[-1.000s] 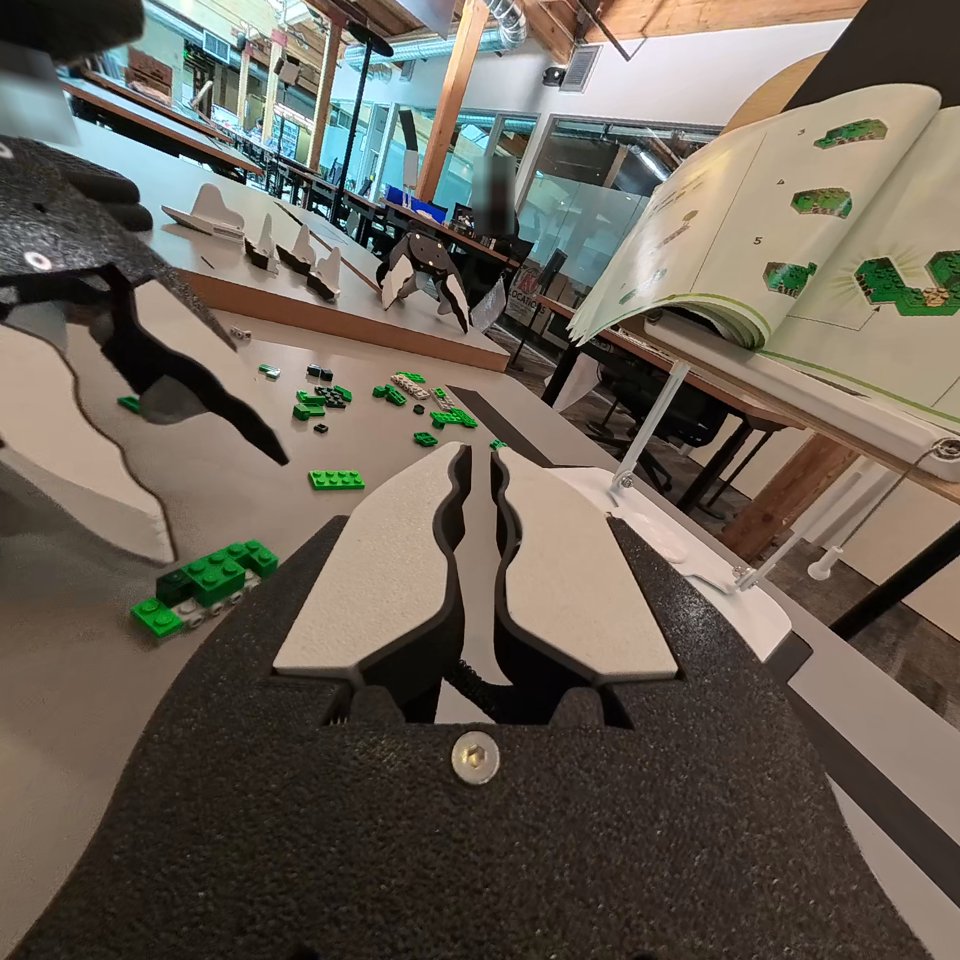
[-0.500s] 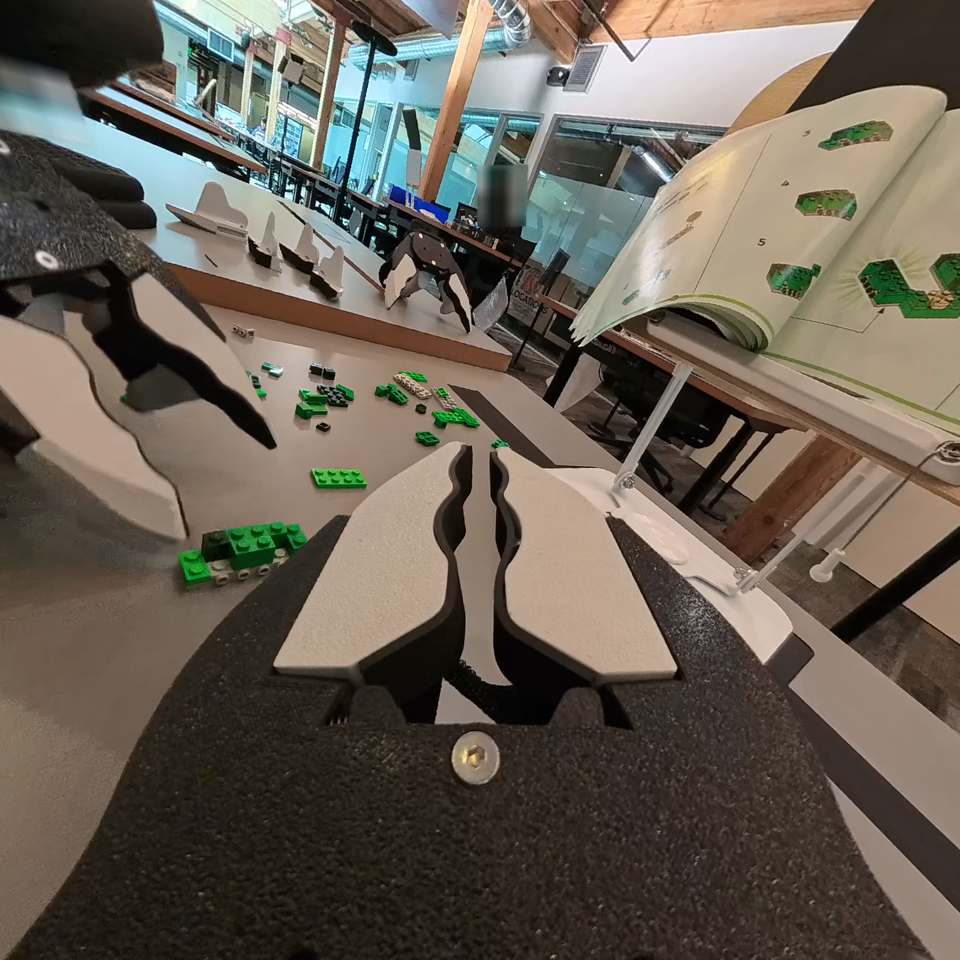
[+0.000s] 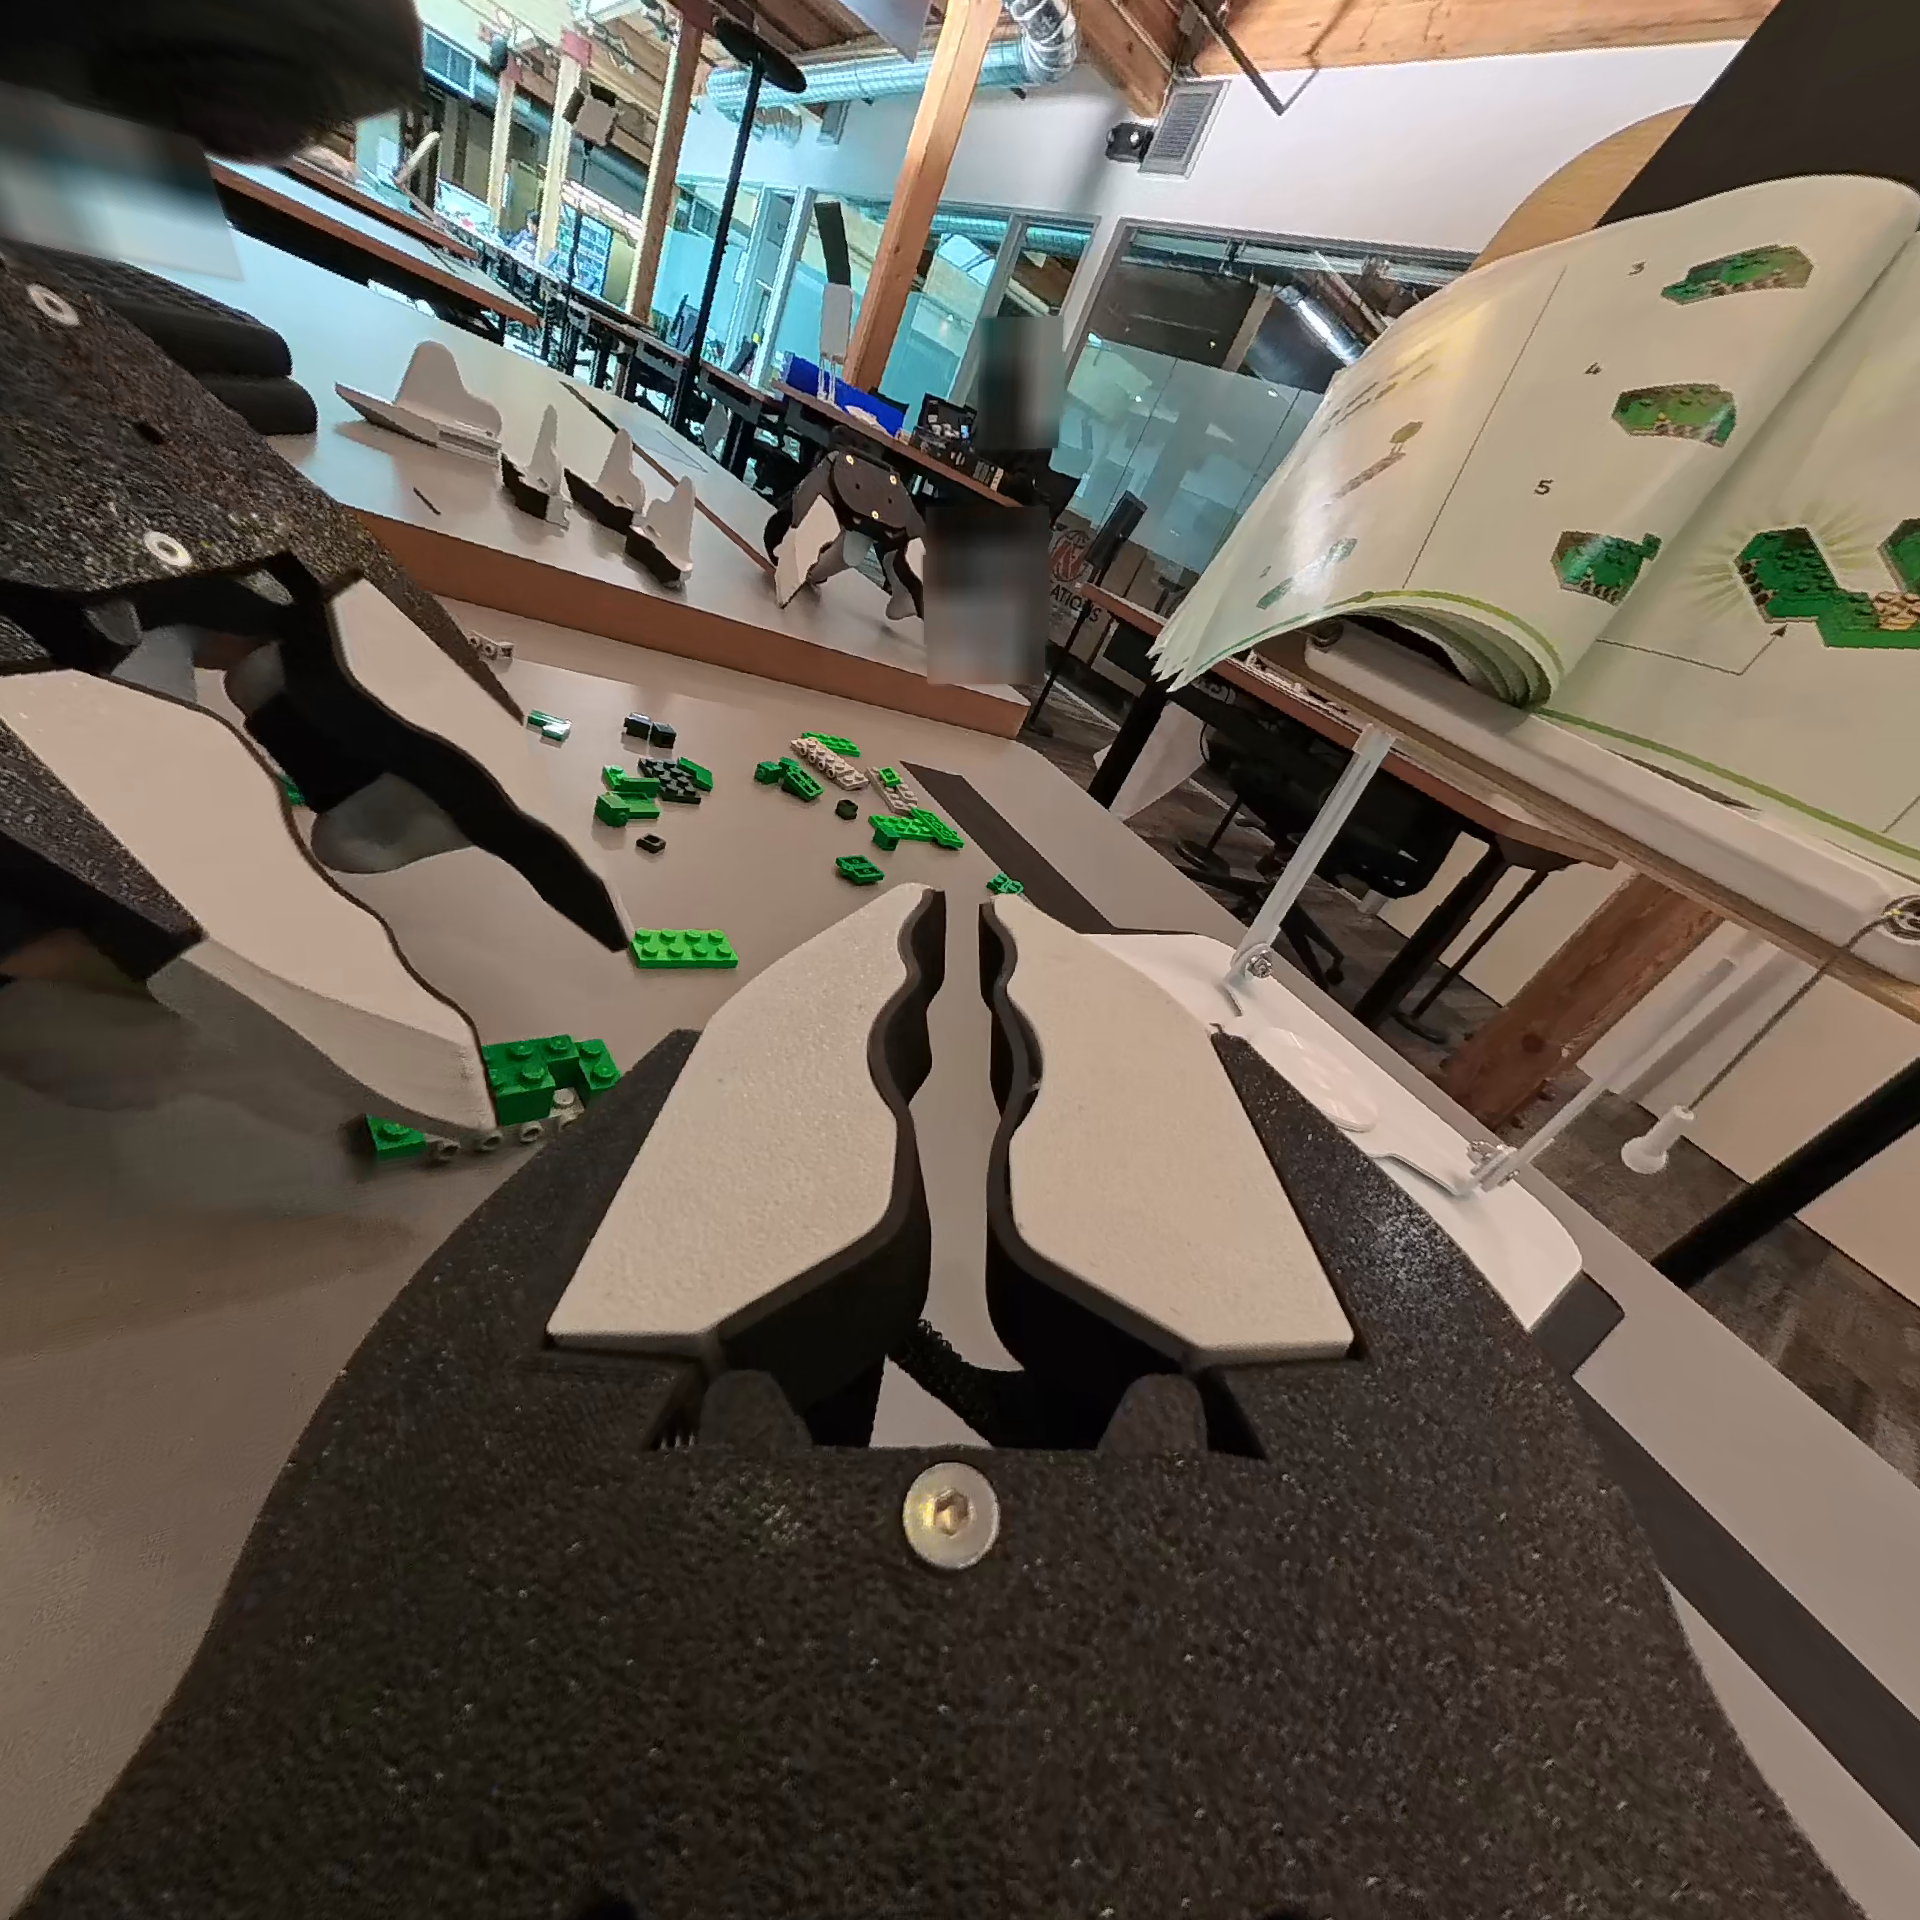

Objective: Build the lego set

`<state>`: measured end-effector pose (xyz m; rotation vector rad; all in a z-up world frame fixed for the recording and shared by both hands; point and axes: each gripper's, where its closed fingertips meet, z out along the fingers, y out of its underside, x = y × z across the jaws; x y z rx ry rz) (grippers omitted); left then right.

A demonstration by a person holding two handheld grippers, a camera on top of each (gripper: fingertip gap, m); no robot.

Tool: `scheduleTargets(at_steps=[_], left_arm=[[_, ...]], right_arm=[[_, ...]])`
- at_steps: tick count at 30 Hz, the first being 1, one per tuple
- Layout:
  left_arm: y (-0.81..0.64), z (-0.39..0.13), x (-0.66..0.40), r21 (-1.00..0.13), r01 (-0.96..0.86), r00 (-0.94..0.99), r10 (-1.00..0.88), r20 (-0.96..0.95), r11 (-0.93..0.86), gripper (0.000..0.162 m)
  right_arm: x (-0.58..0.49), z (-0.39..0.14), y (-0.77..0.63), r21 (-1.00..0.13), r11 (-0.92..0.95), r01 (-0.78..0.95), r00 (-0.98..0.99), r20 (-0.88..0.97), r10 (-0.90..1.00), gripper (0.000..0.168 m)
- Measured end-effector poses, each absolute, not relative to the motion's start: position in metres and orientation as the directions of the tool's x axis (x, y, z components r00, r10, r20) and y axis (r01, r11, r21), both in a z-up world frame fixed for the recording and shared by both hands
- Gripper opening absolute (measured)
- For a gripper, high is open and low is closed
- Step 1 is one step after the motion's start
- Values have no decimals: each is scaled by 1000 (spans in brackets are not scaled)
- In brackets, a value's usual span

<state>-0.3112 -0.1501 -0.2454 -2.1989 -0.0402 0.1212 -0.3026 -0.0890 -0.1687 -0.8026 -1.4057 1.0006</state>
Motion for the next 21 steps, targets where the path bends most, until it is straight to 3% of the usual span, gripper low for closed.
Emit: scheduleTargets(at_steps=[10,14,18,21], left_arm=[[-174,-251,-327,-769,41,986,151,-73,-638,65],[-166,-243,-313,-814,134,990,104,91,-565,69],[-162,-262,-311,-755,28,996,82,-33,-655,68],[-164,-262,-314,-748,-3,993,89,-83,-663,54]], right_arm=[[-302,-169,-89,-913,400,-85,-92,407,909,5],[-303,-170,-90,-910,406,-81,-95,412,906,5],[-303,-170,-90,-908,410,-80,-95,417,904,5],[-302,-170,-90,-909,410,-81,-95,416,904,5]])
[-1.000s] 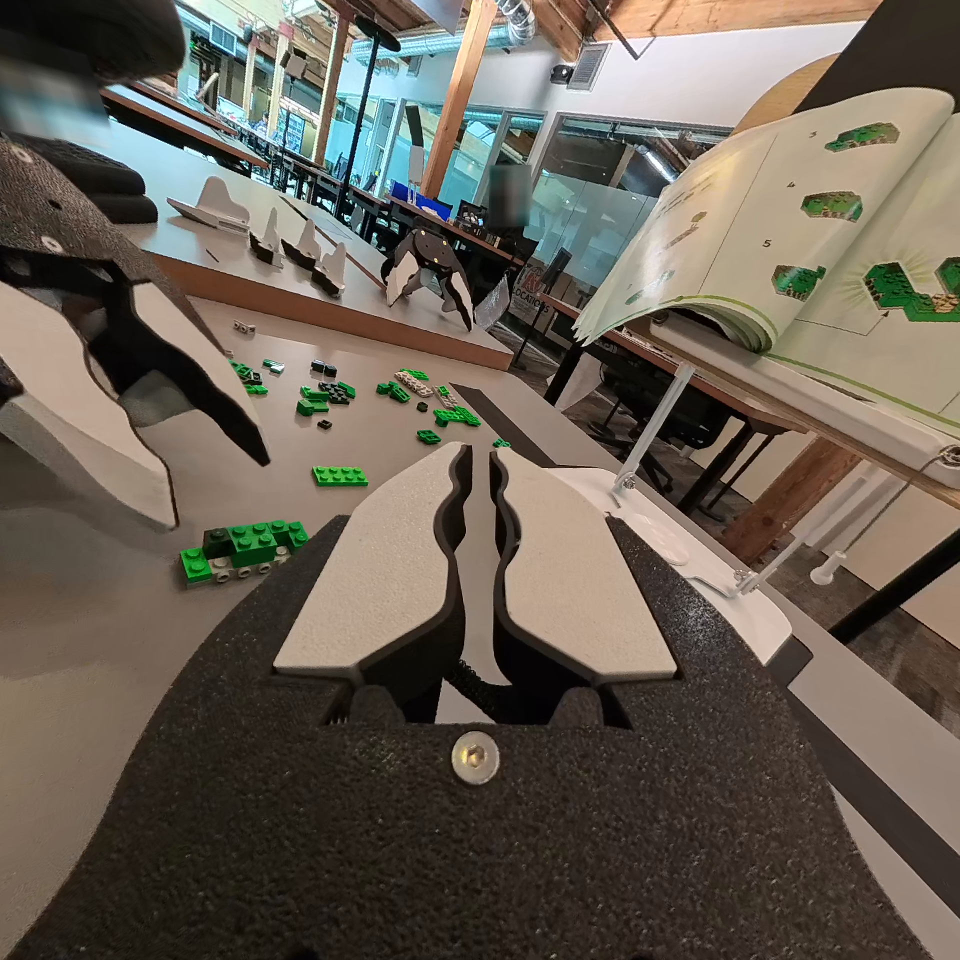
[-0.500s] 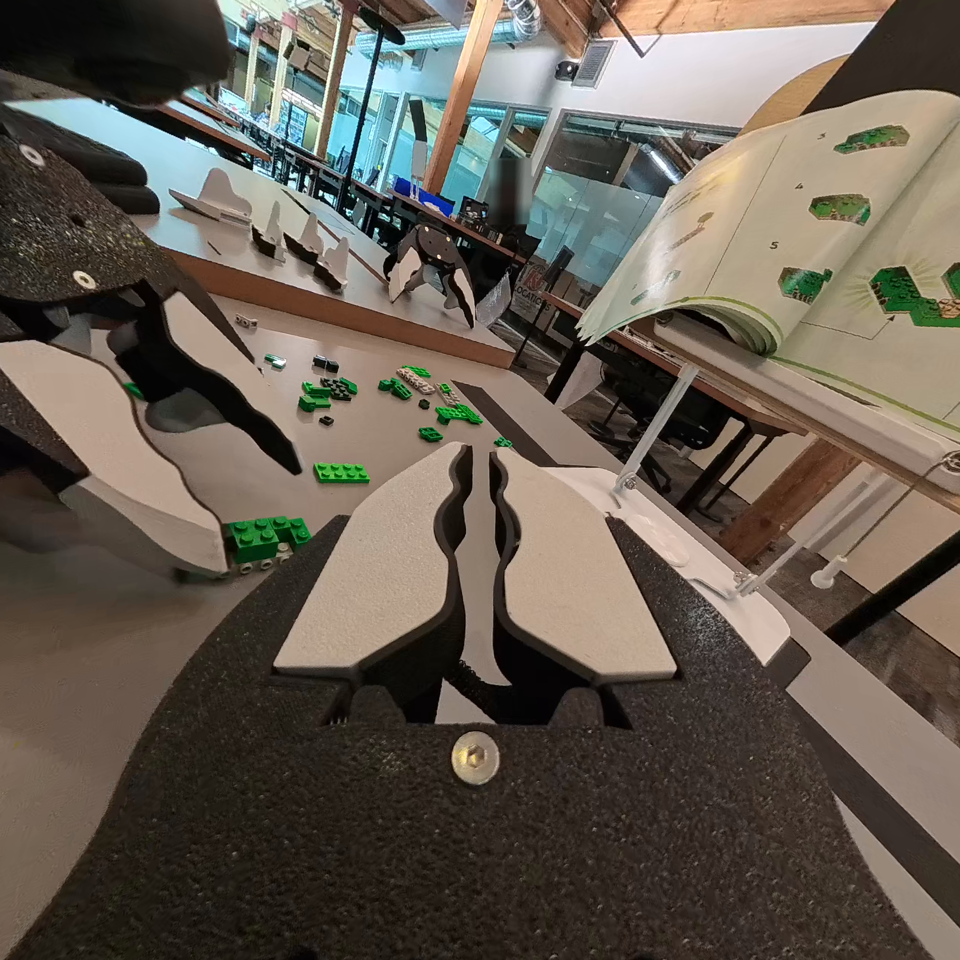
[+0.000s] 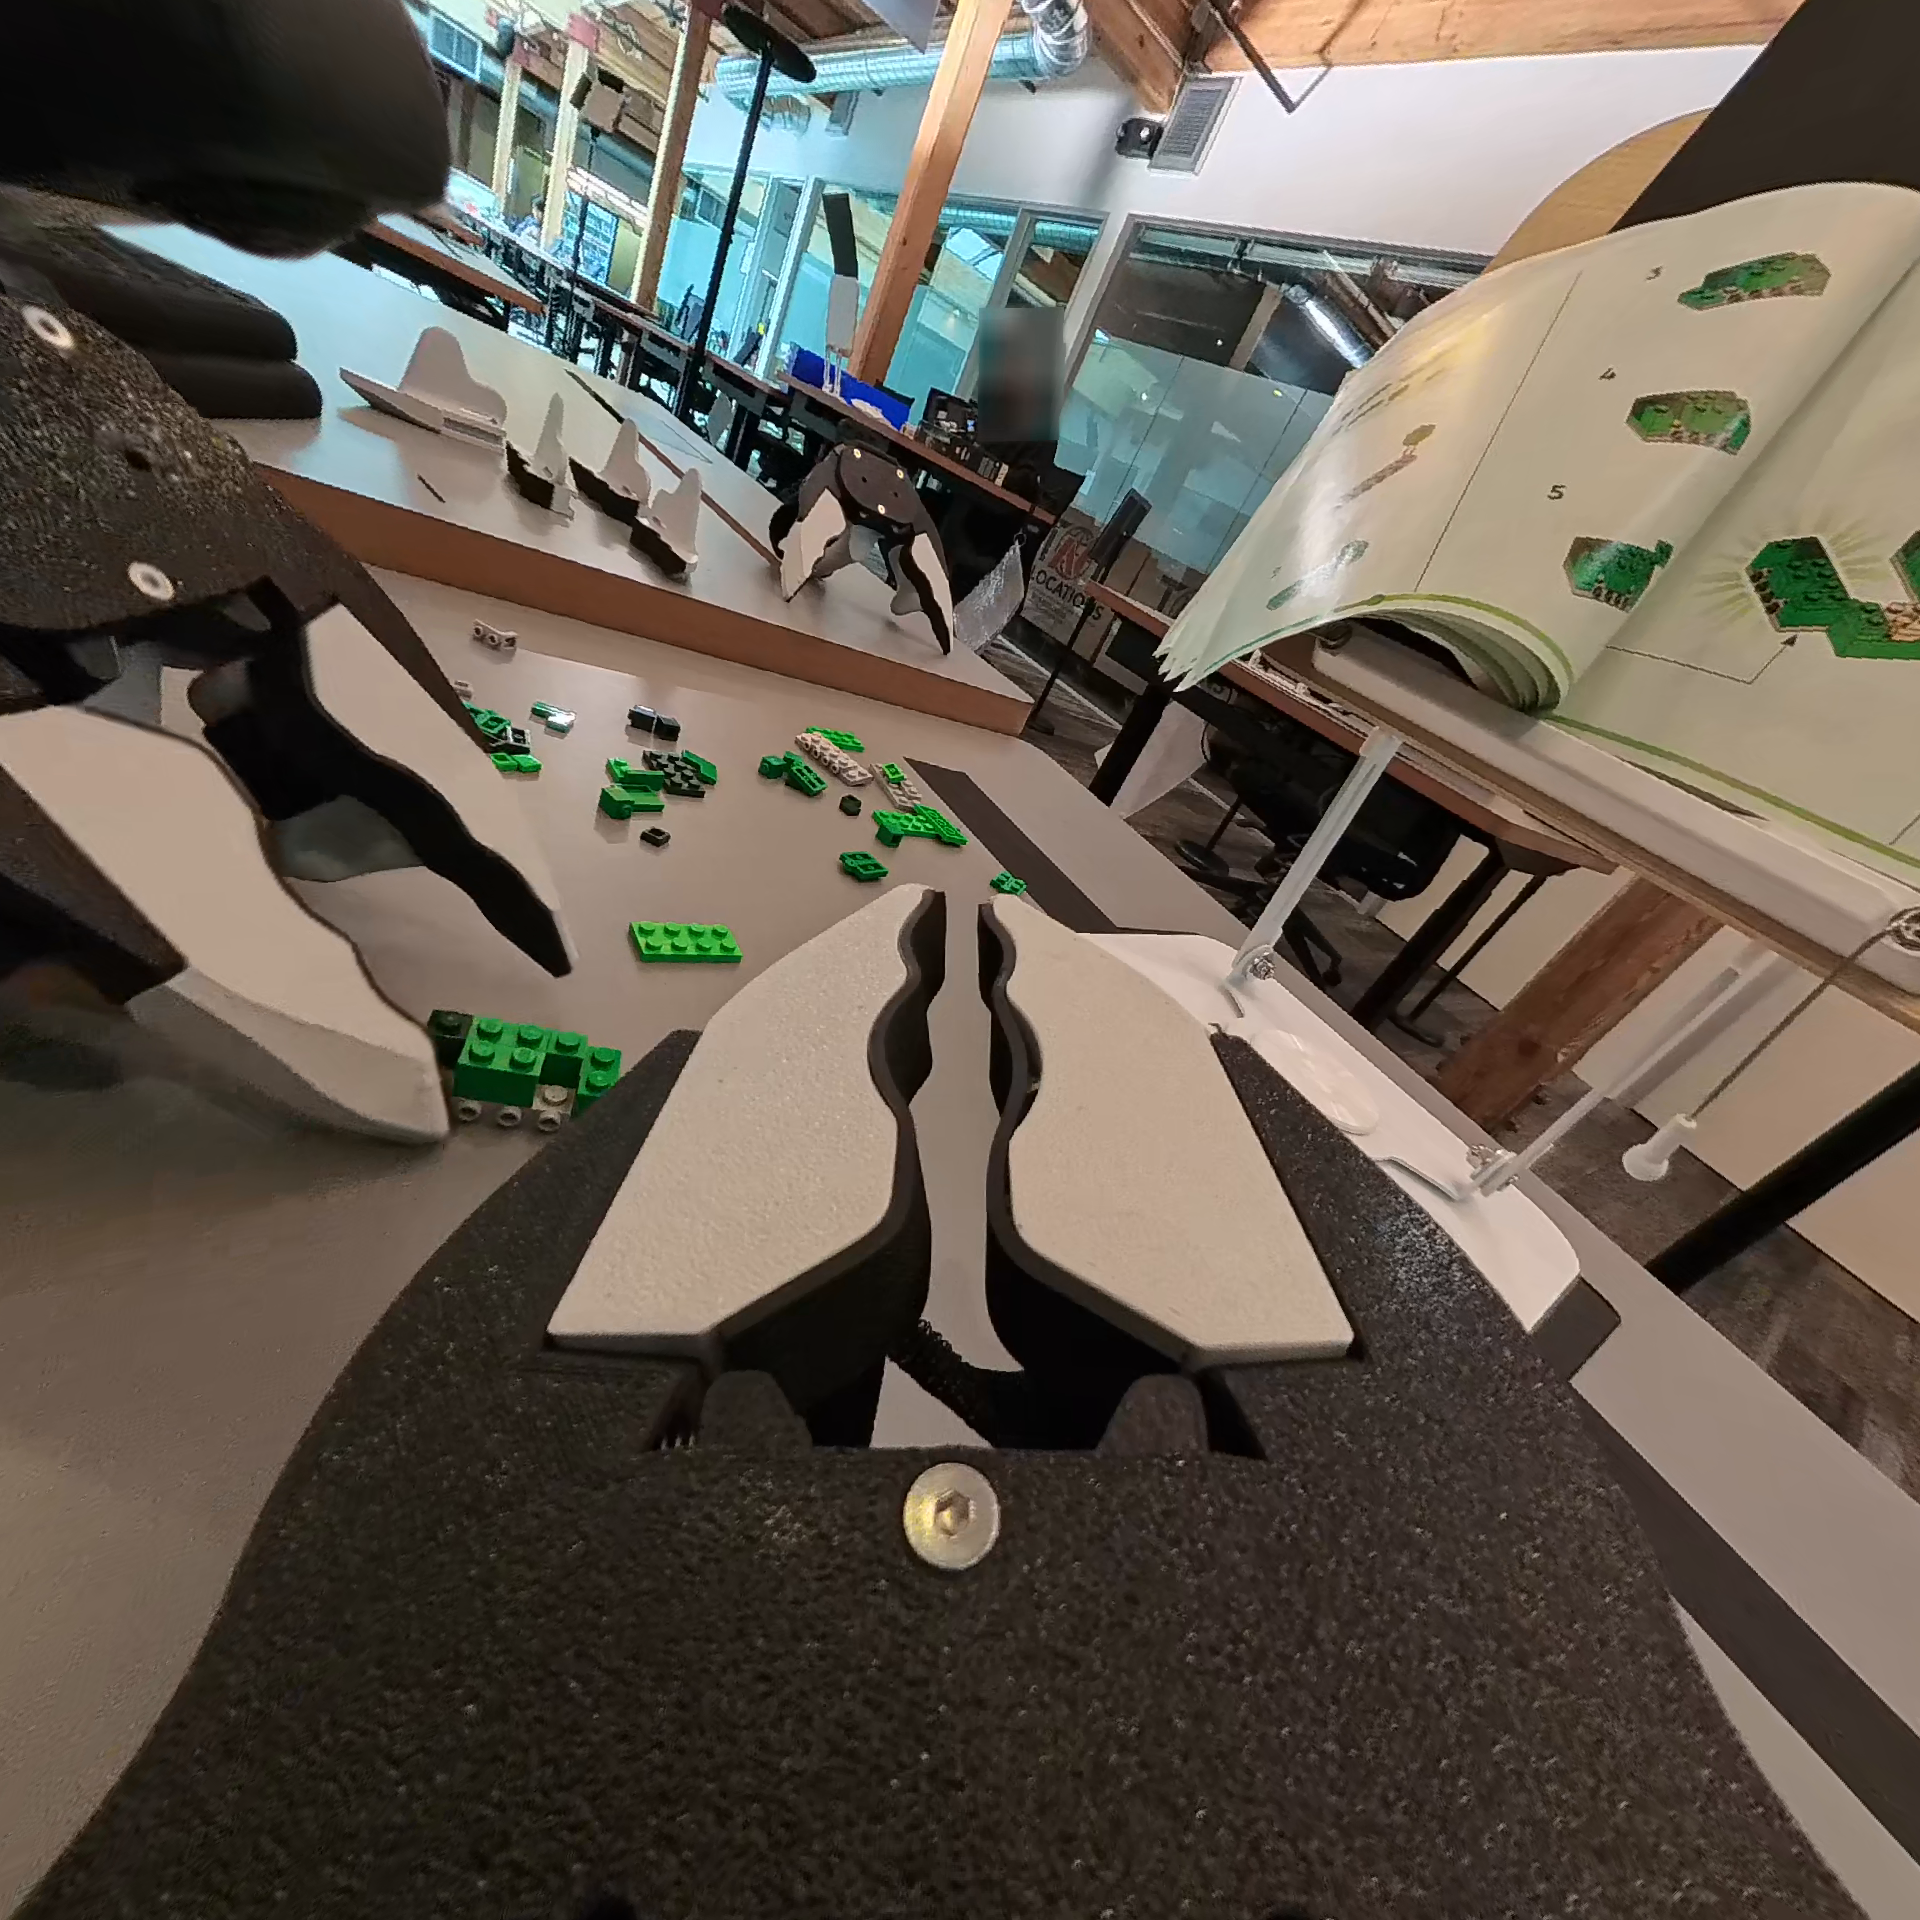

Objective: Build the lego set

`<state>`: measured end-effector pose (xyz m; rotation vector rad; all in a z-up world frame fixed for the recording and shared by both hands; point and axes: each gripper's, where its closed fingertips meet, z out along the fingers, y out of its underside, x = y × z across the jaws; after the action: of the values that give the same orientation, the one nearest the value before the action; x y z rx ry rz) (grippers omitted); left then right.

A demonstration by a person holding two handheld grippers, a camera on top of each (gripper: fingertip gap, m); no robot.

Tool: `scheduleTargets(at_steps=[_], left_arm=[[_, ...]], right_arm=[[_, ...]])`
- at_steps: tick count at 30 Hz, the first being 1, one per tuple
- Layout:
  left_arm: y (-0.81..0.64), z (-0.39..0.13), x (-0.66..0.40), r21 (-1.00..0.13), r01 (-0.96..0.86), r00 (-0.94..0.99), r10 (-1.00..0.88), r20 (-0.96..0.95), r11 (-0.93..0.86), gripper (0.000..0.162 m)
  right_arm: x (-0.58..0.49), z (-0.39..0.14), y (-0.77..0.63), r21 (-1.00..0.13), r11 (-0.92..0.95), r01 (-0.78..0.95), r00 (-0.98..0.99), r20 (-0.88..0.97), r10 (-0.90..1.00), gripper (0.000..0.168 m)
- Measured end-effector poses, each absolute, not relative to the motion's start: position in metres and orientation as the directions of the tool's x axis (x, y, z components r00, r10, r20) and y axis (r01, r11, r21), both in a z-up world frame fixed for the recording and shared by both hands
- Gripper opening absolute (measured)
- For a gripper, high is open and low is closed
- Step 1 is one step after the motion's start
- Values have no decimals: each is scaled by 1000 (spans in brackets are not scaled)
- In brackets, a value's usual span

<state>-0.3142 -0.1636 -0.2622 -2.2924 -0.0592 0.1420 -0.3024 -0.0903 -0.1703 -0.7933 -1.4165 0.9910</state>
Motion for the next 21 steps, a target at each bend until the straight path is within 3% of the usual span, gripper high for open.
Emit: scheduleTargets(at_steps=[8,10,12,18,21], left_arm=[[-168,-266,-303,-754,-20,999,-37,5,-657,42],[-168,-266,-299,-755,-40,998,-65,3,-655,20],[-168,-266,-298,-754,-76,995,-95,-18,-653,19],[-180,-262,-286,-736,-394,911,-340,-233,-550,18],[-186,-259,-281,-707,-506,852,-413,-322,-493,18]], right_arm=[[-297,-172,-111,-912,391,-127,-228,410,883,8],[-293,-171,-123,-913,376,-154,-295,406,865,10],[-290,-173,-131,-912,373,-168,-346,409,844,13],[-279,-195,-160,-886,449,-116,-543,435,719,28],[-271,-216,-173,-837,547,-8,-659,416,627,45]])
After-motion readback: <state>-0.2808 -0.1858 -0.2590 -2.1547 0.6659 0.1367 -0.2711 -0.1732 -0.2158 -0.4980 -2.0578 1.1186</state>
